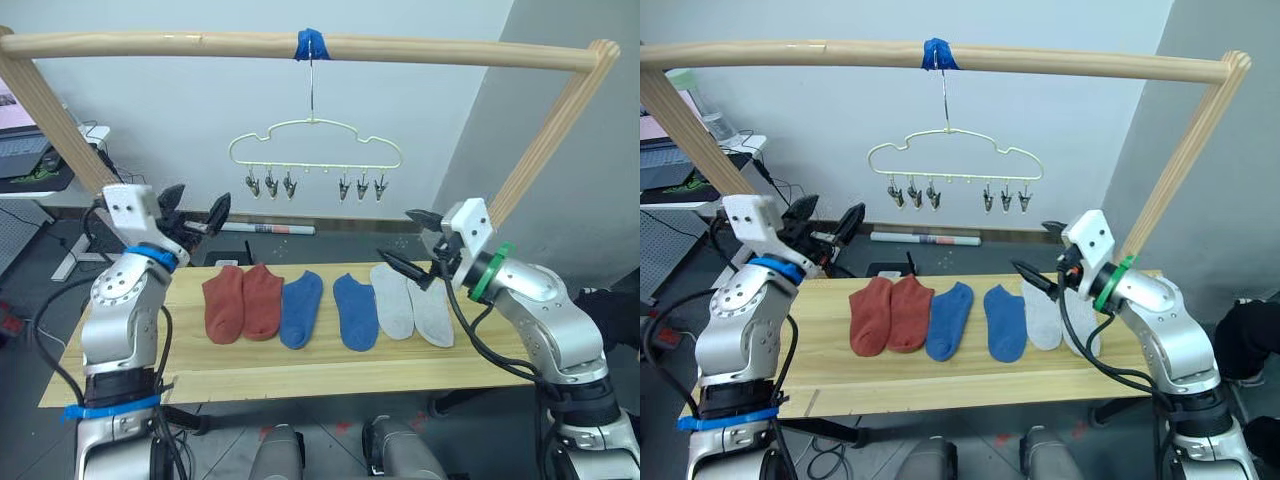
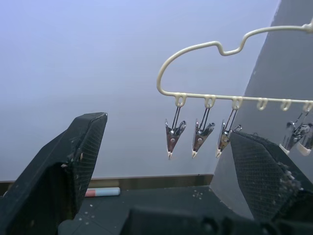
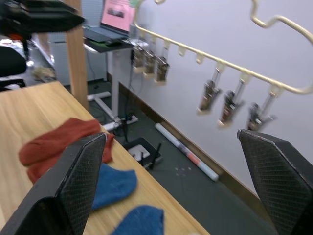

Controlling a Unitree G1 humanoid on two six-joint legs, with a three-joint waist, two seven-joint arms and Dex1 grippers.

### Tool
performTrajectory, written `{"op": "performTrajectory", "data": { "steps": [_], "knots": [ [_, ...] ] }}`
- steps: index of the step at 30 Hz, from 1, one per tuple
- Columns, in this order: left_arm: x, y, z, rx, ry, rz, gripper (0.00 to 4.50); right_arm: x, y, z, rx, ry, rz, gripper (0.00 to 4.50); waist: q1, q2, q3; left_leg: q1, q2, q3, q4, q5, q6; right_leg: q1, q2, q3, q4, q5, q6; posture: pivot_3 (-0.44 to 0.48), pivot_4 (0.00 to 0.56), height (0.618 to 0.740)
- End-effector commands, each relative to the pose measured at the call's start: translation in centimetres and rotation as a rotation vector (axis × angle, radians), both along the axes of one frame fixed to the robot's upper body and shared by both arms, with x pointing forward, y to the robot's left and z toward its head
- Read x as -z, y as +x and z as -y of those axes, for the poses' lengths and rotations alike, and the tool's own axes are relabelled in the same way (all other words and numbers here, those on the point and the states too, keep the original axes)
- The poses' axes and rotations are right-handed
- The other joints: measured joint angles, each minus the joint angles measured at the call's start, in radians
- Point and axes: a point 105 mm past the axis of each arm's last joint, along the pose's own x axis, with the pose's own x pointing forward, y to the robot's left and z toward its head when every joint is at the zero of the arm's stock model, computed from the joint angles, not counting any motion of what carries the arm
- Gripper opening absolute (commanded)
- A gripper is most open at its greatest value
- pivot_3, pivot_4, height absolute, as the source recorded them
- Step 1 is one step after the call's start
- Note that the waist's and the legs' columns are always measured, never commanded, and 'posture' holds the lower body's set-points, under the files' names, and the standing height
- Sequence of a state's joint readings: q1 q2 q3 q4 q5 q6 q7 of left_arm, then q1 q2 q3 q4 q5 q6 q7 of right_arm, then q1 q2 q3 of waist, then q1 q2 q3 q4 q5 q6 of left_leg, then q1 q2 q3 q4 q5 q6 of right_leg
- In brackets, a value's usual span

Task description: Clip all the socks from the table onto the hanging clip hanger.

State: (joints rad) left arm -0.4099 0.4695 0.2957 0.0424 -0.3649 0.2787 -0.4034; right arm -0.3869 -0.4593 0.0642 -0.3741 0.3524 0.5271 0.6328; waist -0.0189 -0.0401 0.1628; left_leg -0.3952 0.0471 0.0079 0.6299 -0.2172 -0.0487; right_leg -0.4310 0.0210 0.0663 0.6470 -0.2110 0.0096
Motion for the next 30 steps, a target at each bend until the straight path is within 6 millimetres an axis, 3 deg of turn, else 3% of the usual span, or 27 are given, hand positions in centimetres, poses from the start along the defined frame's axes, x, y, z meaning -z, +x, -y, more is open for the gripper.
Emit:
{"op": "performTrajectory", "data": {
  "steps": [1, 9, 18, 30],
  "knots": [
    [-0.9, 1.4, 0.0, -0.033, -0.011, 0.027, 4.45, -3.2, -1.4, -3.1, -0.123, 0.029, 0.080, 4.50, -0.006, 0.000, 0.012, 0.000, 0.000, 0.000, 0.000, 0.000, 0.000, 0.000, 0.000, 0.000, 0.000, 0.002, 0.003, -0.012, 0.210, 0.740],
    [-0.2, 3.6, 1.1, 0.004, -0.064, 0.000, 4.45, -5.8, -1.7, -5.6, -0.197, 0.044, 0.114, 4.50, -0.011, 0.000, 0.031, -0.005, 0.000, -0.004, 0.000, 0.000, 0.000, -0.004, 0.000, -0.003, 0.000, 0.002, 0.005, -0.041, 0.243, 0.740],
    [-0.9, 5.4, 1.3, -0.022, -0.047, 0.028, 4.45, -6.4, -1.5, -6.0, -0.170, 0.068, 0.112, 4.50, -0.014, -0.002, 0.071, -0.007, 0.000, -0.004, 0.000, 0.000, 0.000, -0.006, -0.001, -0.004, 0.001, 0.002, 0.005, -0.066, 0.294, 0.740],
    [-2.4, 6.8, 1.6, -0.013, -0.044, 0.076, 4.45, -7.2, -2.0, -6.8, -0.194, 0.082, 0.133, 4.50, -0.016, -0.002, 0.099, -0.020, 0.000, -0.009, 0.002, 0.000, 0.000, -0.016, -0.001, -0.008, 0.000, 0.002, 0.006, -0.074, 0.311, 0.740]
  ]
}}
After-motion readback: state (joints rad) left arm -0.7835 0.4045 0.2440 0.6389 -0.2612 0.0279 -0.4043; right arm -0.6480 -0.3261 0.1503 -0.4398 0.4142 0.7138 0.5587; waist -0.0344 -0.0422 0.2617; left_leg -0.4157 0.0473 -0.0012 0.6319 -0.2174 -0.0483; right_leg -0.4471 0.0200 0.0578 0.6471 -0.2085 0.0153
